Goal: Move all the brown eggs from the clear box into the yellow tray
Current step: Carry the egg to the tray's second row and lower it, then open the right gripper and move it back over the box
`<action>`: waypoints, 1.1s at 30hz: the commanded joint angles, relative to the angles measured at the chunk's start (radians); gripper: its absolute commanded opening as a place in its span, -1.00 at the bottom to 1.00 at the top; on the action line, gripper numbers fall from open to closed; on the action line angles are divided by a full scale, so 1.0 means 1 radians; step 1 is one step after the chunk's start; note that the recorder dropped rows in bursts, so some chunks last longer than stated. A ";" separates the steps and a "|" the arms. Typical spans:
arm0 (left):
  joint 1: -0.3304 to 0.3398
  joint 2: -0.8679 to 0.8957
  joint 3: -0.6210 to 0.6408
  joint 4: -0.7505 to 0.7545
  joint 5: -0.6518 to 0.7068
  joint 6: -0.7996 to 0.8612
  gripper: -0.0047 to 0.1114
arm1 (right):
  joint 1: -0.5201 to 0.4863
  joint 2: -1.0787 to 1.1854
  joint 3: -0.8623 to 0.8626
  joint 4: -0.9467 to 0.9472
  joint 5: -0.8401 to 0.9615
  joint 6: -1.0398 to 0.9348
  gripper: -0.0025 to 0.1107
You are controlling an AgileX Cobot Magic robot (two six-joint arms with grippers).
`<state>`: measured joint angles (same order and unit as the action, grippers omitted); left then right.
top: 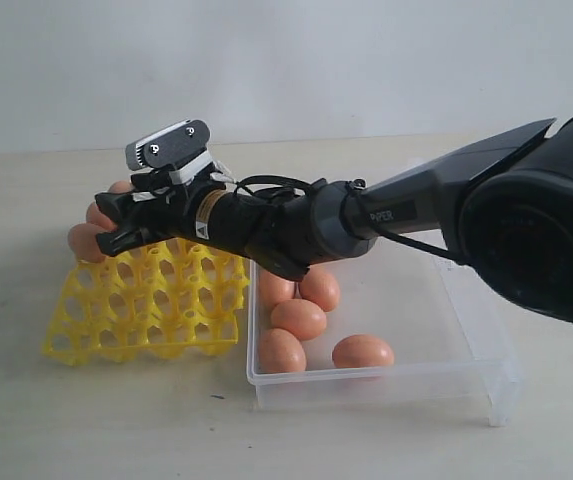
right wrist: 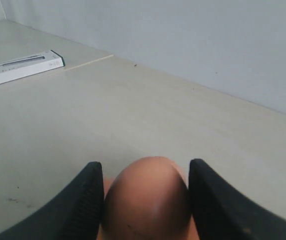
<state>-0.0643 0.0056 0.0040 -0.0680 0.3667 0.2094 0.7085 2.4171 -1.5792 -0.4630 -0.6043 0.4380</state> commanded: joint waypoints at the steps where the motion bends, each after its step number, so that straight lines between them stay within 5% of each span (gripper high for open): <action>1: -0.004 -0.006 -0.004 0.002 -0.006 0.000 -0.92 | 0.001 0.004 -0.007 0.000 0.012 -0.009 -0.96; 18: -0.004 -0.006 -0.004 0.002 -0.006 0.000 -0.92 | 0.001 0.006 -0.007 0.000 0.031 -0.011 -0.93; 27: -0.004 -0.006 -0.004 0.002 -0.006 0.000 -0.92 | 0.001 0.006 -0.007 0.000 0.001 -0.009 -0.15; 33: -0.004 -0.006 -0.004 0.002 -0.006 0.000 -0.92 | 0.001 -0.005 -0.007 0.000 -0.003 0.018 0.08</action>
<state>-0.0643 0.0056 0.0040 -0.0680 0.3667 0.2094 0.7085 2.4258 -1.5801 -0.4630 -0.5901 0.4449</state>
